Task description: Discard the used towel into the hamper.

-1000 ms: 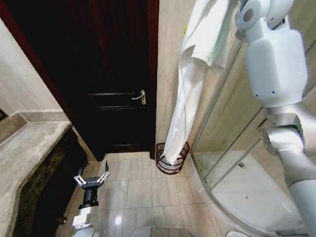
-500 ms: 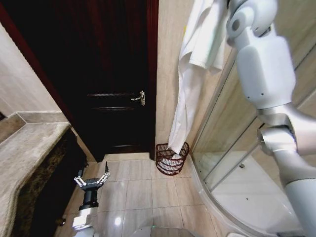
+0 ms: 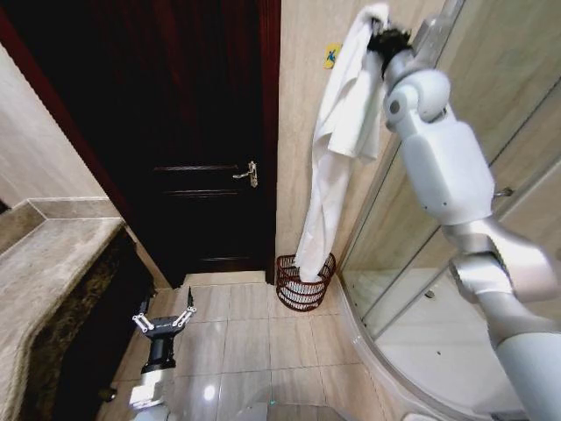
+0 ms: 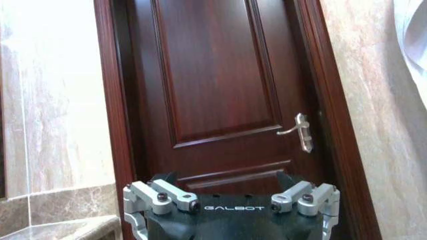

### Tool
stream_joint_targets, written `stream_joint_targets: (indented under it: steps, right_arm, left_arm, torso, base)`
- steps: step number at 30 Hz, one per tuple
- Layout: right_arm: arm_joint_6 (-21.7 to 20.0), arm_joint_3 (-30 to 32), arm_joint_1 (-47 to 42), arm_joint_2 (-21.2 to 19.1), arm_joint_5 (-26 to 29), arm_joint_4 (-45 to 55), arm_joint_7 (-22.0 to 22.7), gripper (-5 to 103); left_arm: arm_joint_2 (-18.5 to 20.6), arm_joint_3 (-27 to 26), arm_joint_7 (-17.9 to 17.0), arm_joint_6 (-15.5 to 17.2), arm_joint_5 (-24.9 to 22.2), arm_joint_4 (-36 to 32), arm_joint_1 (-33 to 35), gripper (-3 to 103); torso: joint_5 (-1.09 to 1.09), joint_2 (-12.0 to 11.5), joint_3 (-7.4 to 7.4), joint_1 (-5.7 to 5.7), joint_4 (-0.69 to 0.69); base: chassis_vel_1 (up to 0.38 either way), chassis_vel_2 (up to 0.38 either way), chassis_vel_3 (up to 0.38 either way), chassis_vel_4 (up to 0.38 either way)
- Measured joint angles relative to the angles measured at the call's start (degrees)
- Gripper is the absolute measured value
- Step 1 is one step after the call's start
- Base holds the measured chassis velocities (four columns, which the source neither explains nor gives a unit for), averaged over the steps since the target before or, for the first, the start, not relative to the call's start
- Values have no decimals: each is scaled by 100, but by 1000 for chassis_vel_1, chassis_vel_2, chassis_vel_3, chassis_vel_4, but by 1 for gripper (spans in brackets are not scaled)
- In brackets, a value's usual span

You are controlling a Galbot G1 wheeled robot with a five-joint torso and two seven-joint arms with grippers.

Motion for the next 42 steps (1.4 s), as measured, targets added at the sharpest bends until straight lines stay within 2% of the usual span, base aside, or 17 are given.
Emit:
stream_joint_targets:
  steps: [19,32,42]
  right_arm:
    - [1,290,-1019,-98,-76,497,-13,5]
    - [178,227,-1170,32,-152,310,63,5]
    - [174,276,-1808,-55,-155,1008,150,5]
  left_arm:
    - [0,-10,15,-29,33,-30,37,100]
    - [0,59,13,-85,147,-54,97,100]
    - [0,139,12,-77,216,-49,60,100]
  torso:
    - [-1,-641,-344,-297,0]
    - [-2,-1040,-564,-475,1]
    - [-1,-1367,-742,-624,0]
  base:
    - [0,0,0,0]
    - [0,0,0,0]
    - [0,0,0,0]
